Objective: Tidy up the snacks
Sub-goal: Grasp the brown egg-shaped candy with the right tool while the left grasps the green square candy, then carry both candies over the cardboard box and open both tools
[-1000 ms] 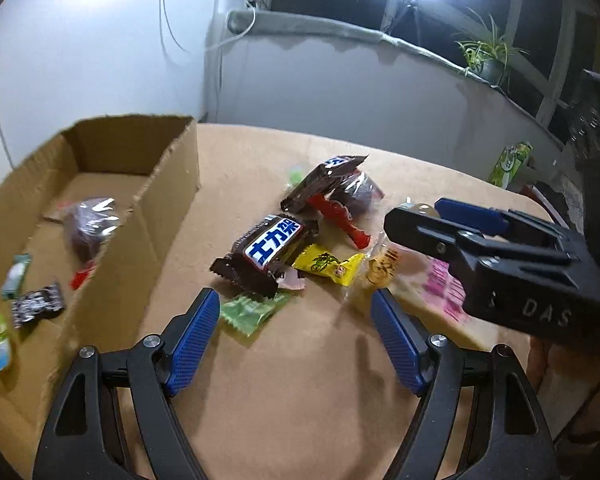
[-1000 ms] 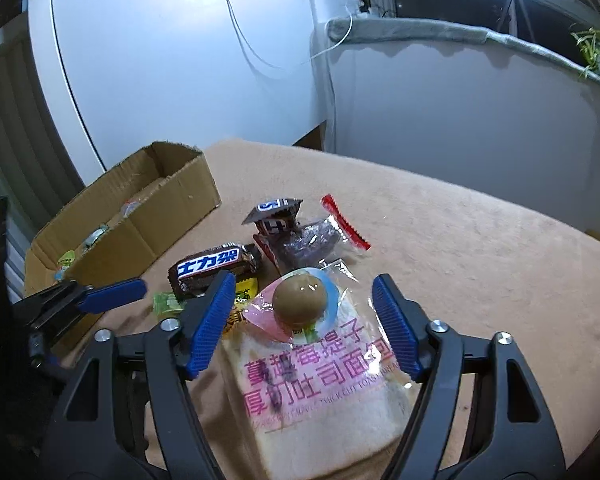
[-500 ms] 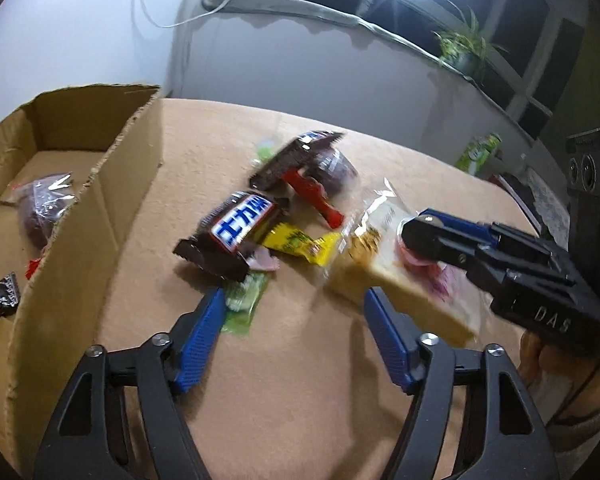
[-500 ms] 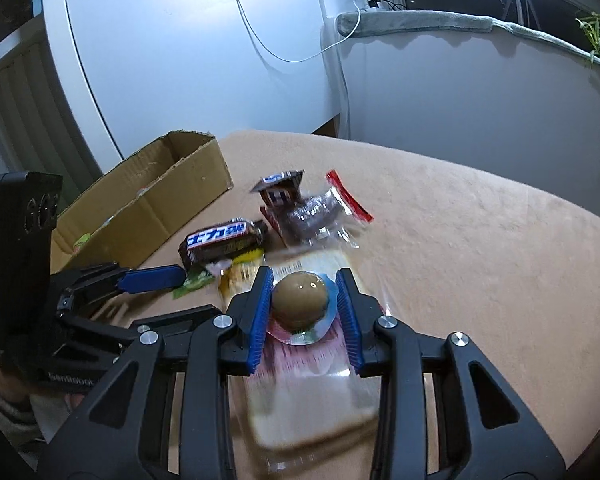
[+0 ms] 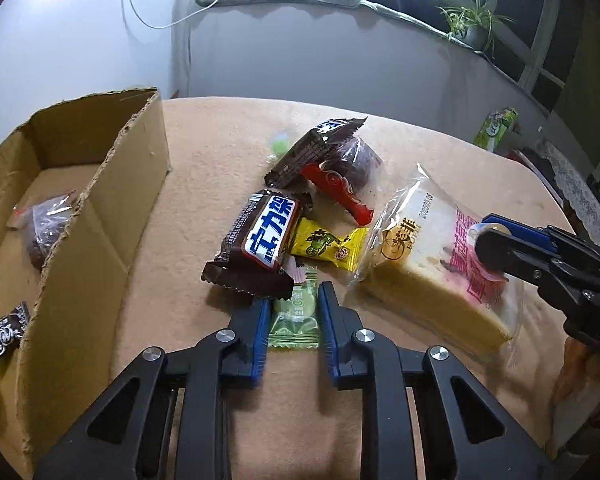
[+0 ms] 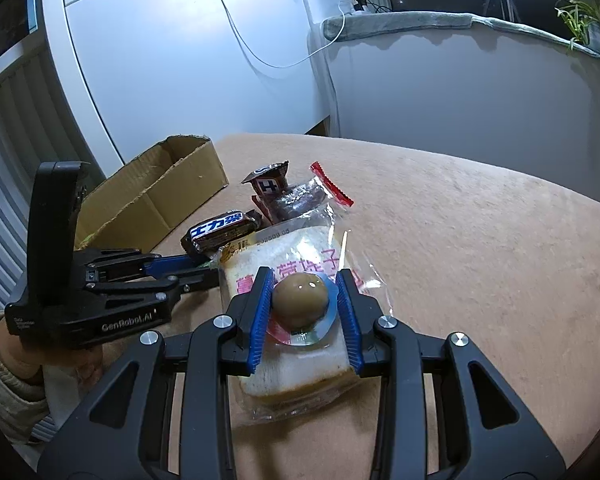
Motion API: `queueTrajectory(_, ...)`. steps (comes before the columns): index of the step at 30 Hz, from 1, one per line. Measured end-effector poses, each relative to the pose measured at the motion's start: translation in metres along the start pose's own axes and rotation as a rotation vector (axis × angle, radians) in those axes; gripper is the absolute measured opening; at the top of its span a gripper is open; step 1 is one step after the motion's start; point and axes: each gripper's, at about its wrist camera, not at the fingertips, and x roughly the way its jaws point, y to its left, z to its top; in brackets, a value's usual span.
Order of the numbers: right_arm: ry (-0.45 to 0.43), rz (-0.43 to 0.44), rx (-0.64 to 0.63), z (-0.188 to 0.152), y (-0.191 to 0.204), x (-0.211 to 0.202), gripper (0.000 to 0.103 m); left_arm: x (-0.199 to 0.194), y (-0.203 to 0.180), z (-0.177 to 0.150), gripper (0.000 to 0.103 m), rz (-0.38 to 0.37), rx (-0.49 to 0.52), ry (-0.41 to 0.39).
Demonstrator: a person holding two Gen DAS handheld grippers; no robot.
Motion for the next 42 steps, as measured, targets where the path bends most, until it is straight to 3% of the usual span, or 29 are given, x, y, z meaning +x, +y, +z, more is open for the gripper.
queueTrajectory(9, -0.026, -0.009, 0.030, -0.011, -0.003, -0.019, 0.034, -0.022, -0.008, -0.013, 0.021, -0.023, 0.001, -0.023)
queueTrajectory(21, -0.059, -0.045, 0.053, -0.031, 0.008, -0.057, 0.034, -0.076, -0.026, -0.031, 0.021, -0.048, 0.041, -0.117)
queueTrajectory(33, -0.119, -0.085, -0.009, -0.026, 0.050, -0.095, 0.034, -0.137, -0.017, -0.045, 0.021, 0.007, 0.052, -0.246)
queueTrajectory(42, -0.133, -0.097, -0.081, -0.007, 0.096, -0.092, 0.034, -0.173, 0.015, -0.052, 0.021, 0.051, 0.021, -0.344)
